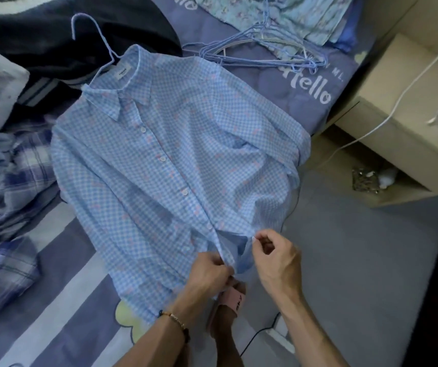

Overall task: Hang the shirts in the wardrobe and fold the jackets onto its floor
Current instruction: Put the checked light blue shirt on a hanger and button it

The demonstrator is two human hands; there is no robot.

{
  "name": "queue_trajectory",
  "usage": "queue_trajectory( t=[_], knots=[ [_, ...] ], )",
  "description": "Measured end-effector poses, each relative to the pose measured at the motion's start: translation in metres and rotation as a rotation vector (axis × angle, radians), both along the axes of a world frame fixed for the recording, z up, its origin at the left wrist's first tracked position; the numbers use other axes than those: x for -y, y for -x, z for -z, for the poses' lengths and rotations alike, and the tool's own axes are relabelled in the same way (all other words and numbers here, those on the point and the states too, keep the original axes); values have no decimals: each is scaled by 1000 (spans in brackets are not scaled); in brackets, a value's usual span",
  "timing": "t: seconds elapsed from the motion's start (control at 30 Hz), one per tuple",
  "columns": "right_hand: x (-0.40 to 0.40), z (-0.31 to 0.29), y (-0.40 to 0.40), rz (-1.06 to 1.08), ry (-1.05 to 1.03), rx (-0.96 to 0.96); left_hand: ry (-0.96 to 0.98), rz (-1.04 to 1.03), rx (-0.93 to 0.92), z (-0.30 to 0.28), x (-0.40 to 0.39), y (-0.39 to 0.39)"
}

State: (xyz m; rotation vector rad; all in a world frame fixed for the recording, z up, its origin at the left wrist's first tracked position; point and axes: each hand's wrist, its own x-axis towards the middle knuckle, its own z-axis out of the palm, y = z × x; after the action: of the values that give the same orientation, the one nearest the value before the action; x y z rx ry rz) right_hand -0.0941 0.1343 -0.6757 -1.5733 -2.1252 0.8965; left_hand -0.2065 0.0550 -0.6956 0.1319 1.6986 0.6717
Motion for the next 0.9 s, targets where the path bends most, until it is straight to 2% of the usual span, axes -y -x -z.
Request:
queue_trajectory(
  t=[0.13,0.2,0.3,0.43,0.5,0.57,0.63,0.67,0.77,0.8,0.9],
  knots=[
    [7,6,-12,-324,-219,250,0,115,-70,-4,-1,-11],
    [11,10,-19,-380,-242,280,-16,187,-101,-5,-1,-13],
    [17,11,-24,-264,-124,228,-66,167,-148,-10,2,-13],
    [19,9,-21,-38,73,48,-138,-35,-29,-20,3,-14],
    [16,7,-21,47,85,16,-160,-148,69,-29,2,-15],
    [17,6,-21,-74,-12,93,-164,-239,145,-34,0,-15],
    [24,6,-20,-248,-80,167,-144,-253,116,-31,-1,-16],
    [26,6,-20,-237,-71,147,-139,-240,82,-28,-1,-17],
    [25,3,-18,49,22,-2,-140,-208,17,-21,0,-20],
    [26,2,-18,73,50,-30,-141,-203,-1,-18,0,-21],
    [34,0,-14,-41,89,-44,-161,-208,-5,-13,2,-23]
  ],
)
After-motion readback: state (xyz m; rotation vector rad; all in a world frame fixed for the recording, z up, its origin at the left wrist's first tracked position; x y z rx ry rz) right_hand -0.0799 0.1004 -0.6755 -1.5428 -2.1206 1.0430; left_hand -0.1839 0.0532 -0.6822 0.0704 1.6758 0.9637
